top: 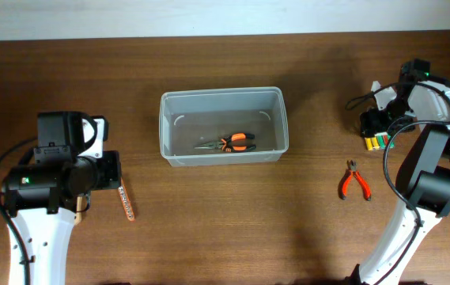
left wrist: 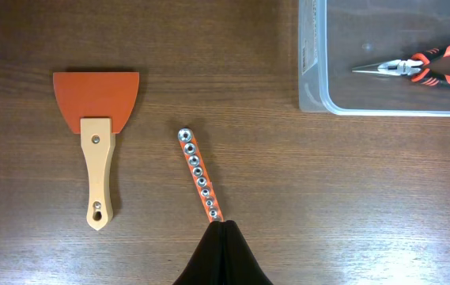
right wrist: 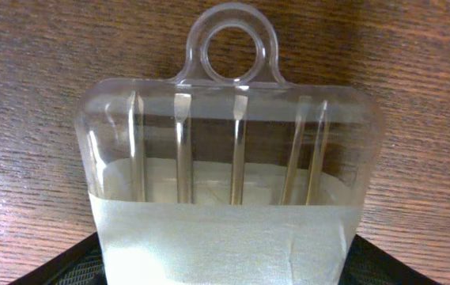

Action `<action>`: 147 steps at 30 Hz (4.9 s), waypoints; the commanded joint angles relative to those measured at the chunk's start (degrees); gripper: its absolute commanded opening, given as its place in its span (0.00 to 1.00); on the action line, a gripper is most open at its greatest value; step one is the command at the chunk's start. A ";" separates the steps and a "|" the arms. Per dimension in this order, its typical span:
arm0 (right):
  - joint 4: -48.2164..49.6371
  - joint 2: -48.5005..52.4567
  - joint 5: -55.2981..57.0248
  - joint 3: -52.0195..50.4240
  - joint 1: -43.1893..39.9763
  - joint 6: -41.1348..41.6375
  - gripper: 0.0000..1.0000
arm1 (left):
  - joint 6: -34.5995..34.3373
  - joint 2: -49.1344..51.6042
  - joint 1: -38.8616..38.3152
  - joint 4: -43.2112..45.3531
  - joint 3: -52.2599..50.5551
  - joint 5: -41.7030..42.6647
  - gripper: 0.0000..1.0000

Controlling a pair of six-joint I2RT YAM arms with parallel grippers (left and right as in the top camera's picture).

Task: Pack container
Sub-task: 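Lower the right gripper onto the clear blister pack and grasp its hanger, then lift the blister pack with the right gripper and carry it to the container, then lower the blister pack into the container and open the right gripper, then raise the right gripper and move it right toward the red-handled pliers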

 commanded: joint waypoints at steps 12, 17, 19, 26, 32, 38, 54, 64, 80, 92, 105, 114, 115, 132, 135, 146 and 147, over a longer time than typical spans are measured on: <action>-0.22 1.20 -1.22 -0.22 0.15 1.57 0.57 | -0.39 -0.35 0.28 -0.04 0.11 0.44 0.02; -0.24 1.20 -1.53 -0.20 0.15 1.60 0.43 | -0.37 -0.35 0.28 -0.04 0.11 0.44 0.02; -0.28 1.16 -2.47 -0.20 0.15 1.62 0.42 | -0.37 -0.35 0.28 -0.04 0.11 0.44 0.03; -0.70 1.03 -3.17 0.20 0.15 2.69 0.42 | -0.35 -0.35 0.28 -0.04 0.11 0.44 0.02; -2.58 0.52 -4.09 2.78 0.15 3.13 0.34 | -0.35 -0.35 0.28 -0.02 0.11 0.42 0.03; -6.01 -1.25 -4.26 7.87 0.22 3.13 0.29 | -0.35 -0.35 0.28 -0.02 0.11 0.42 0.02; -27.10 -9.75 -14.64 40.96 19.78 -5.05 0.09 | -0.35 -0.35 0.28 -0.02 0.11 0.39 0.02; -31.43 -9.18 -14.27 40.74 39.69 -22.05 0.21 | -0.35 -0.35 0.28 -0.07 0.11 0.42 0.02; -12.07 -7.08 -13.66 11.91 45.72 -24.68 0.15 | -0.35 -0.35 0.28 -0.26 0.11 0.44 0.02; -8.68 -7.08 -11.28 9.64 43.58 -24.63 0.41 | -0.37 -0.35 0.28 -0.26 0.11 0.44 0.02; -5.53 -6.54 -9.77 9.53 43.08 -24.63 0.54 | -0.35 -0.35 0.28 -0.46 0.11 0.44 0.02; -3.74 -2.54 -9.77 9.53 41.94 -24.63 0.54 | -0.37 -0.35 0.28 -1.18 0.11 0.44 0.02; -3.50 -2.14 -9.79 9.53 41.79 -24.63 0.54 | -0.35 -0.35 0.28 -1.20 0.11 0.44 0.02; -3.08 1.16 -11.30 9.09 41.18 -23.98 0.61 | -0.35 -0.35 0.28 -1.31 0.11 0.42 0.02; -3.06 1.16 -11.30 9.09 41.18 -23.98 0.85 | -0.35 -0.35 0.28 -1.31 0.11 0.42 0.02; -8.68 -3.91 -10.95 12.20 40.85 -21.38 0.91 | -0.33 -0.35 0.28 -1.29 0.11 0.39 0.02; -10.78 -5.40 -10.03 13.42 40.85 -21.40 0.91 | -0.33 -0.35 0.28 -1.29 0.11 0.42 0.02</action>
